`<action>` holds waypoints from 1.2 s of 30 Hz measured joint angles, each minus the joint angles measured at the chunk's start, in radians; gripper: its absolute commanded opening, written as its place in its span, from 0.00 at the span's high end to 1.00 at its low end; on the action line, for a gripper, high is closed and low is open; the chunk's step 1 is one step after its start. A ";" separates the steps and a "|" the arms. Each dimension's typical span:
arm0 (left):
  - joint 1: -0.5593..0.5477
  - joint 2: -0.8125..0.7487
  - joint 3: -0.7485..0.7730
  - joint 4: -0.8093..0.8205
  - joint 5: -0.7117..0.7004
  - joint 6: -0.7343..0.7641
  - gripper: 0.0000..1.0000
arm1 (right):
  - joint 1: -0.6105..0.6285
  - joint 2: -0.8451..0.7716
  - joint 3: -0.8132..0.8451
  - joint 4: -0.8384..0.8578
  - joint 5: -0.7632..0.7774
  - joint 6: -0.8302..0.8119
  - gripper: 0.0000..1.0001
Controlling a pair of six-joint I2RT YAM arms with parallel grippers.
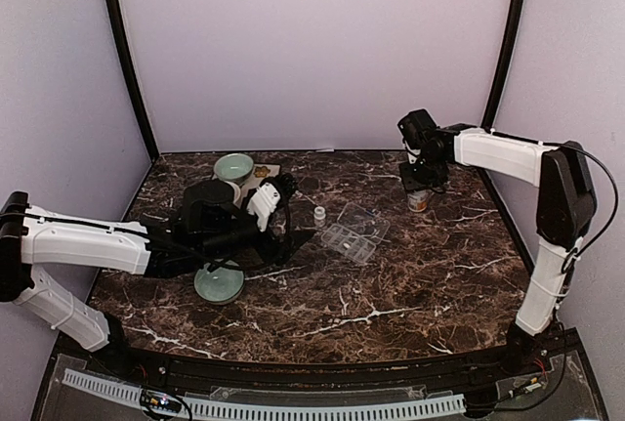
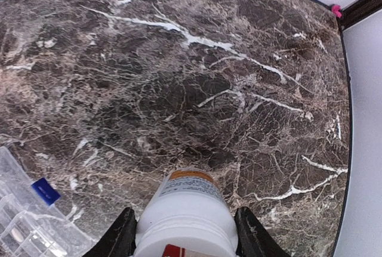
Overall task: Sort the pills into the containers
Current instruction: Place the pill bottle at the center of the board.
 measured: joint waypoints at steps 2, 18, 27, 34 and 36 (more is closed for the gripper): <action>0.000 0.000 -0.007 0.009 -0.004 -0.006 0.12 | -0.023 0.024 0.000 0.005 -0.008 0.000 0.77; 0.005 0.001 -0.023 0.024 -0.006 -0.021 0.12 | -0.134 0.064 -0.075 0.158 -0.126 0.038 0.72; 0.011 0.012 -0.023 0.025 -0.003 -0.024 0.11 | -0.145 0.076 -0.093 0.206 -0.155 0.066 0.61; 0.015 0.013 -0.024 0.027 -0.003 -0.032 0.11 | -0.147 0.066 -0.121 0.243 -0.154 0.085 0.46; 0.016 0.013 -0.025 0.032 -0.003 -0.036 0.11 | -0.146 0.059 -0.134 0.254 -0.155 0.087 0.45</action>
